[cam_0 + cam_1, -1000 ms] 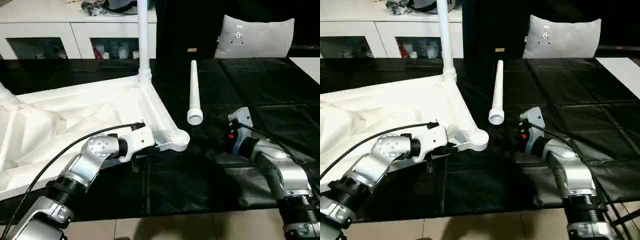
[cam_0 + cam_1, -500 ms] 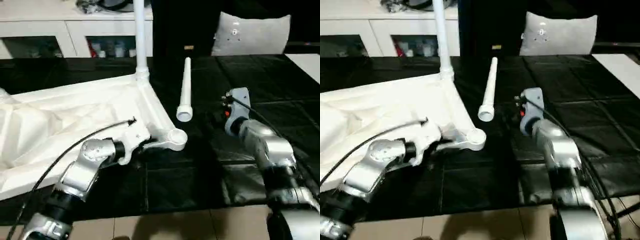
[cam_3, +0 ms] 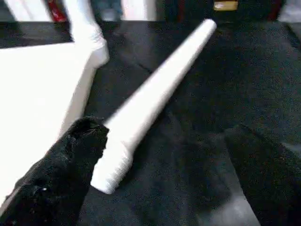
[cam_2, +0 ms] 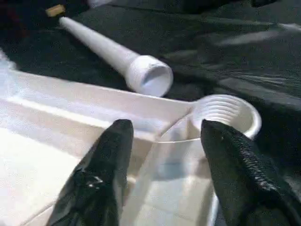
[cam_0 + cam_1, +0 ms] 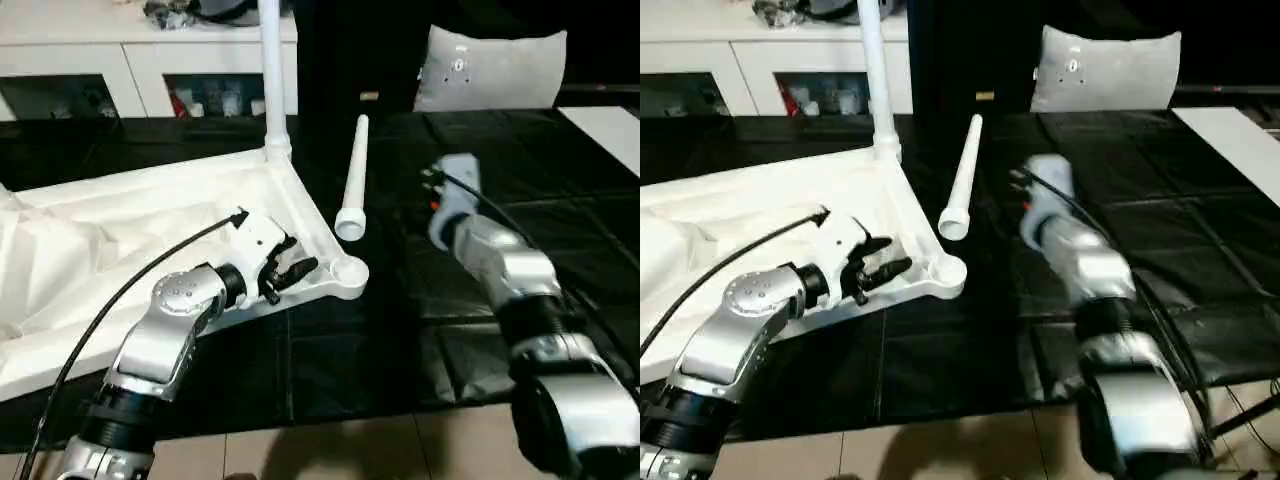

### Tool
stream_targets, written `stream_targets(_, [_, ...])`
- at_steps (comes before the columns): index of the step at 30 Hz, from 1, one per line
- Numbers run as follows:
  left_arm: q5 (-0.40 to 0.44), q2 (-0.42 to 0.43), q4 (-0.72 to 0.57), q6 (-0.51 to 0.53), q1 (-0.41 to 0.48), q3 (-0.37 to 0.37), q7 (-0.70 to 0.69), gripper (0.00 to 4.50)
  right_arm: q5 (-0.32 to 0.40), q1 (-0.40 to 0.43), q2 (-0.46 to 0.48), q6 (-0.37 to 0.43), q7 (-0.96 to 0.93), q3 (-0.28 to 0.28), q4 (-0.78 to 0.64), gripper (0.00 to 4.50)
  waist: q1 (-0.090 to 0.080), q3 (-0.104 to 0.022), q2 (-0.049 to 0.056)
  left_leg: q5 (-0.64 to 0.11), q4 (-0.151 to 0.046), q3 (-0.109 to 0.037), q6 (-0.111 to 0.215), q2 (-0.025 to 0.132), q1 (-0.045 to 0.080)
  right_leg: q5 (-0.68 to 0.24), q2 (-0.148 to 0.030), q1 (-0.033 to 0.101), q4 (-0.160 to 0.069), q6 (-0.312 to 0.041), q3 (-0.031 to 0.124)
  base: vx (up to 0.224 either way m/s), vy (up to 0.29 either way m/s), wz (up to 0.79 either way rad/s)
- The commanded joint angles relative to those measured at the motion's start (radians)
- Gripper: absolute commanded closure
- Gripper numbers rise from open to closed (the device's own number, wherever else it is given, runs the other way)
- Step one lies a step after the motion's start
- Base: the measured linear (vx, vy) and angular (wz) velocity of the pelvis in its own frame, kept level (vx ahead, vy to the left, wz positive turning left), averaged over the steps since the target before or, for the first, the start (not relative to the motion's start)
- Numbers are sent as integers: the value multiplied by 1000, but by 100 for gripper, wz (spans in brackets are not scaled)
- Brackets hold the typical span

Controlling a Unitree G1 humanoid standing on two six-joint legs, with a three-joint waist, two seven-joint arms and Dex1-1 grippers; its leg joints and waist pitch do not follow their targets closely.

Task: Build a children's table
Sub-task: Insert table leg to table base

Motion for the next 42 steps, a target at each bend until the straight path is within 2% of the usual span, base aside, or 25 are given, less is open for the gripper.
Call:
stream_targets(1, [5, -17, -29, 3, -7, 50, 68, 171, 6, -22, 12, -35, 16, -15, 30, 0, 3, -75, -12, -62, -58, -15, 65, 59, -4, -179, -80, 65, -57, -179, 71, 0, 0, 0])
stream_targets(4, [11, -50, -29, 12, -4, 114, 170, 142, 2, -12, 37, -73, 30, -6, 47, 0, 3, -73, -9, -65, -58, -16, 68, 60, -4, -162, -79, 65, -57, -184, 71, 0, 0, 0])
stream_targets(8, [7, -49, -52, 10, 17, 106, 176, 108, -10, -22, 53, -119, 30, 2, 104, 0, 6, -74, -6, -82, -59, -16, 62, 61, 1, -166, -80, 63, -58, -191, 72, 0, 0, 0])
stream_targets(9, [10, -58, -69, -7, 22, 105, 191, 108, -1, -11, 55, -115, 32, -3, 81, 0, 6, -73, -16, -85, -59, -16, 62, 60, -1, -174, -81, 64, -58, -191, 72, 0, 0, 0])
stream_targets(11, [17, -79, -102, -16, 34, 109, 229, 92, 11, 16, 54, -101, 38, -8, 34, 0, 7, -72, -16, -88, -60, -17, 59, 63, -2, -185, -82, 65, -58, -185, 73, 0, 0, 0])
stream_targets(13, [15, -108, -120, -25, 47, 133, 276, 87, 17, 89, 48, -77, 53, 2, -88, 0, 10, -70, -16, -85, -60, -17, 56, 66, -1, -173, -81, 64, -59, -168, 74, 0, 0, 0])
stream_targets(16, [-7, -160, -158, -34, 92, 170, 341, 53, 45, 311, 35, -6, 57, 20, -426, 0, 17, -67, -20, -93, -61, -18, 52, 64, -1, -190, -78, 66, -67, -123, 76, 0, 0, 0])
stream_targets(17, [-8, -170, -165, -35, 103, 175, 357, 50, 55, 367, 34, 5, 58, 22, -503, 0, 21, -67, -9, -97, -64, -21, 49, 66, 0, -188, -77, 67, -69, -106, 76, 0, 0, 0])
stream_targets(18, [-6, -177, -173, -35, 116, 175, 369, 42, 62, 424, 33, 16, 53, 23, -578, 0, 21, -67, -13, -102, -64, -21, 49, 64, 0, -189, -73, 66, -71, -90, 76, 0, 0, 0])
stream_targets(19, [-4, -181, -179, -33, 126, 173, 375, 28, 70, 463, 33, 26, 46, 22, -629, 0, 22, -69, -15, -107, -64, -21, 50, 63, 0, -194, -74, 66, -72, -88, 75, 0, 0, 0])
stream_targets(20, [-1, -184, -191, -33, 139, 166, 379, 16, 82, 501, 41, 35, 32, 13, -680, 0, 23, -69, 1, -126, -67, -23, 46, 62, 1, -224, -74, 64, -76, -87, 73, 0, 0, 0])
stream_targets(21, [0, -188, -203, -31, 153, 159, 382, 11, 86, 538, 48, 40, 11, 3, -728, 0, 16, -65, -12, -158, -71, -23, 41, 61, -3, -268, -71, 65, -84, -75, 71, 0, 0, 0])
stream_targets(22, [2, -194, -215, -22, 170, 157, 390, 11, 87, 587, 57, 19, -2, -3, -783, 0, 19, -62, 13, -179, -73, -26, 32, 60, 0, -296, -72, 62, -88, -70, 71, 0, 0, 0])
stream_targets(24, [2, -202, -228, -14, 193, 156, 399, 3, 73, 659, 70, 31, -39, -13, -866, 0, 10, -55, 5, -250, -76, -24, 22, 58, 6, -397, -70, 55, -111, -32, 68, 0, 0, 0])
stream_targets(26, [9, -205, -237, -17, 205, 165, 416, 3, 76, 711, 86, 60, -64, -22, -923, 0, 3, -51, 8, -293, -77, -27, 20, 52, 7, -493, -67, 53, -124, 0, 62, 0, 0, 0])
stream_targets(27, [6, -210, -244, -18, 211, 174, 424, 3, 84, 740, 93, 60, -69, -23, -960, 0, -1, -51, 12, -307, -75, -28, 17, 50, 10, -520, -69, 49, -131, 16, 61, 0, 0, 0])
stream_targets(30, [-6, -216, -263, -15, 225, 195, 438, 3, 84, 800, 106, 107, -111, -26, -1043, 0, -8, -53, 8, -308, -76, -33, 22, 48, 4, -532, -65, 51, -134, 46, 56, 0, 0, 0])
stream_targets(31, [-9, -215, -265, -13, 228, 196, 439, 3, 84, 808, 110, 113, -123, -30, -1053, 0, -9, -54, 10, -325, -77, -34, 18, 48, 8, -544, -64, 52, -131, 50, 54, 0, 0, 0])
stream_targets(34, [-9, -211, -282, -4, 244, 191, 440, 3, 111, 821, 107, 143, -118, -33, -1075, 0, -21, -49, 8, -473, -85, -38, 11, 51, 38, -637, -59, 51, -142, 66, 43, 0, 0, 0])
stream_targets(37, [-6, -211, -297, 2, 252, 185, 444, 3, 114, 815, 96, 138, -99, -16, -1081, 0, -43, -28, 20, -640, -85, -41, 20, 55, 93, -738, -41, 47, -174, 67, 7, 0, 0, 0])
stream_targets(38, [-5, -211, -302, 2, 257, 185, 448, 3, 110, 811, 94, 127, -90, -8, -1080, 0, -64, -22, 20, -718, -85, -49, 17, 67, 113, -709, -27, 53, -176, 76, -27, 0, 0, 0])
stream_targets(39, [-6, -212, -304, 2, 258, 186, 449, 3, 103, 813, 95, 128, -97, -6, -1084, 0, -67, -10, 37, -836, -149, -65, 4, 116, 80, -571, -20, 96, -90, 56, -14, 0, 0, 0])
stream_targets(40, [-7, -212, -305, 3, 260, 187, 450, 3, 102, 812, 96, 133, -102, -5, -1086, 0, -67, -22, 34, -857, -172, -79, 3, 141, 75, -445, -30, 119, -12, 40, 17, 0, 0, 0])
stream_targets(41, [-7, -212, -305, 3, 261, 188, 450, 3, 101, 813, 97, 137, -105, -4, -1088, 0, -62, -12, 23, -901, -185, -68, 2, 143, 89, -392, -38, 100, 8, 12, 47, 89, -50, 1])
stream_targets(42, [-7, -212, -306, 3, 262, 188, 450, 3, 101, 813, 97, 138, -106, -4, -1088, 0, -65, -13, -7, -764, -95, -21, 3, 49, 121, -623, -61, 51, -118, -15, 62, 89, -50, 1])
